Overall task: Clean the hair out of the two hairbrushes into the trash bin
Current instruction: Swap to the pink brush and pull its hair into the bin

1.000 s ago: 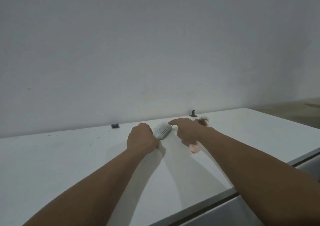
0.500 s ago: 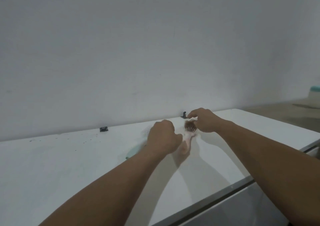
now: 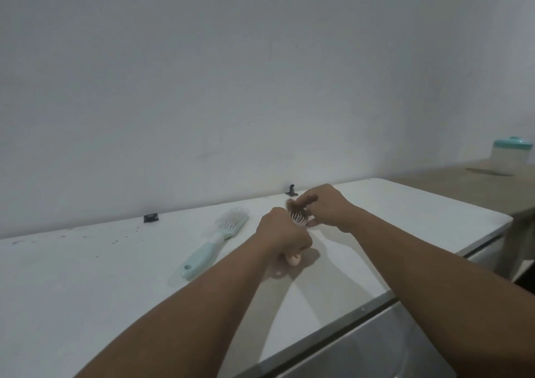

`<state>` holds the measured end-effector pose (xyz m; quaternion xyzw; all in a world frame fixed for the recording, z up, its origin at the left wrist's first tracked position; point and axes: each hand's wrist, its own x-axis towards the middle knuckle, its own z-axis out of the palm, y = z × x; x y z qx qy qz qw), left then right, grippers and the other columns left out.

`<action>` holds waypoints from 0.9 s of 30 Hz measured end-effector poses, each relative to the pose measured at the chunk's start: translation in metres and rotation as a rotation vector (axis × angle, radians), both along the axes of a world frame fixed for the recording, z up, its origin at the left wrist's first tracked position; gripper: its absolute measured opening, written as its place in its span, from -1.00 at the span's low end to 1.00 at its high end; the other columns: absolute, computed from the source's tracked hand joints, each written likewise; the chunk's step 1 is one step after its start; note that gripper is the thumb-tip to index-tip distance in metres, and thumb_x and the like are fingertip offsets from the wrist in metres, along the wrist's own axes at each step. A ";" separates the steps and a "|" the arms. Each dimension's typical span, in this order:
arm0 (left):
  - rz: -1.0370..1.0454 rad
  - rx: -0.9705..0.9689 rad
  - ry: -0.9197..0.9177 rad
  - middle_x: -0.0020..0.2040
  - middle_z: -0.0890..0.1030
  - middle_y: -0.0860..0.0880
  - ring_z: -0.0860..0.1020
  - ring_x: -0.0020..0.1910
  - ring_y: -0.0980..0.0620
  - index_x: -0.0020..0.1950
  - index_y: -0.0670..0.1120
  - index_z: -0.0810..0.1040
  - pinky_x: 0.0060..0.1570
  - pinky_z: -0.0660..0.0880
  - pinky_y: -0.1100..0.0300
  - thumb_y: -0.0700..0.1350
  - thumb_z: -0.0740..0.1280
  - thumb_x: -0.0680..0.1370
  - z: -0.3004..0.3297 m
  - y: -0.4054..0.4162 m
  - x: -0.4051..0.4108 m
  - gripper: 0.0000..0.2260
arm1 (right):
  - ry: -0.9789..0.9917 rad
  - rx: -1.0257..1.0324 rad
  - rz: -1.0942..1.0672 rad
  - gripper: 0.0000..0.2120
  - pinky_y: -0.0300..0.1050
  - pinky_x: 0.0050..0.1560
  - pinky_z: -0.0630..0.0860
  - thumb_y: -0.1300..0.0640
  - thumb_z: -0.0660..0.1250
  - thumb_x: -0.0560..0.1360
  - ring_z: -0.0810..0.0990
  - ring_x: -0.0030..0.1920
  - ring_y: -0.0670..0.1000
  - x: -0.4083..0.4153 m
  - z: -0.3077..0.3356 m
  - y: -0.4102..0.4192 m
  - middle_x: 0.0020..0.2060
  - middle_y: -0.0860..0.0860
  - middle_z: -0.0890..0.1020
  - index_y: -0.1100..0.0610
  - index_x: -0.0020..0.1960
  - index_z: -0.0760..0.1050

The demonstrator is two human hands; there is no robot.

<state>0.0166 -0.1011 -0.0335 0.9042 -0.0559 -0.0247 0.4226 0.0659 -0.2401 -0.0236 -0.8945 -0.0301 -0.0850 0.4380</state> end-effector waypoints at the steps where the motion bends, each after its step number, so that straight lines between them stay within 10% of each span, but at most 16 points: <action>1: -0.022 -0.039 0.054 -0.47 0.40 -0.05 0.37 -0.50 0.00 -0.30 -0.13 0.38 -0.51 0.24 0.30 -0.27 0.35 0.35 0.003 -0.001 -0.004 -0.84 | 0.019 0.117 -0.029 -0.70 0.07 -0.10 0.68 0.50 0.23 0.42 0.69 -0.05 0.18 -0.002 0.000 -0.001 0.04 0.18 0.63 0.22 -0.07 0.65; 9: -0.115 -0.251 0.202 -0.26 0.53 -0.20 0.57 -0.26 -0.16 -0.16 -0.26 0.48 -0.25 0.48 0.08 -0.38 0.33 0.33 0.007 0.002 -0.039 -0.87 | 0.063 0.468 -0.093 -0.85 0.00 -0.22 0.64 0.43 0.34 0.47 0.65 -0.28 0.09 -0.056 0.019 -0.012 -0.16 0.19 0.60 0.22 -0.07 0.44; 14: -0.200 -0.333 0.274 -0.22 0.54 -0.25 0.60 -0.36 -0.11 -0.03 -0.31 0.45 -0.40 0.55 0.11 -0.47 0.20 0.47 0.011 0.003 -0.076 -0.86 | 0.104 0.485 -0.073 -0.49 -0.15 -0.40 0.58 0.36 0.39 0.47 0.65 -0.23 0.08 -0.095 0.034 -0.033 0.05 0.17 0.64 0.09 0.33 0.32; 20: -0.293 -0.375 0.257 -0.10 0.53 -0.23 0.53 -0.36 -0.10 0.13 -0.23 0.42 -0.40 0.46 0.14 -0.51 0.13 0.44 0.011 -0.007 -0.112 -0.66 | 0.059 0.351 -0.073 -0.70 -0.14 -0.31 0.60 0.31 0.47 0.42 0.66 -0.20 0.06 -0.150 0.047 -0.065 -0.15 0.10 0.66 0.14 0.13 0.58; 27: -0.411 -0.479 0.403 -0.13 0.49 -0.22 0.51 -0.43 -0.07 0.01 -0.24 0.47 -0.45 0.46 0.20 -0.27 0.31 0.49 -0.008 -0.045 -0.161 -0.88 | 0.107 0.372 -0.096 -0.80 -0.01 -0.22 0.66 0.36 0.47 0.40 0.62 -0.21 0.10 -0.218 0.031 -0.104 -0.19 0.14 0.61 0.21 -0.03 0.55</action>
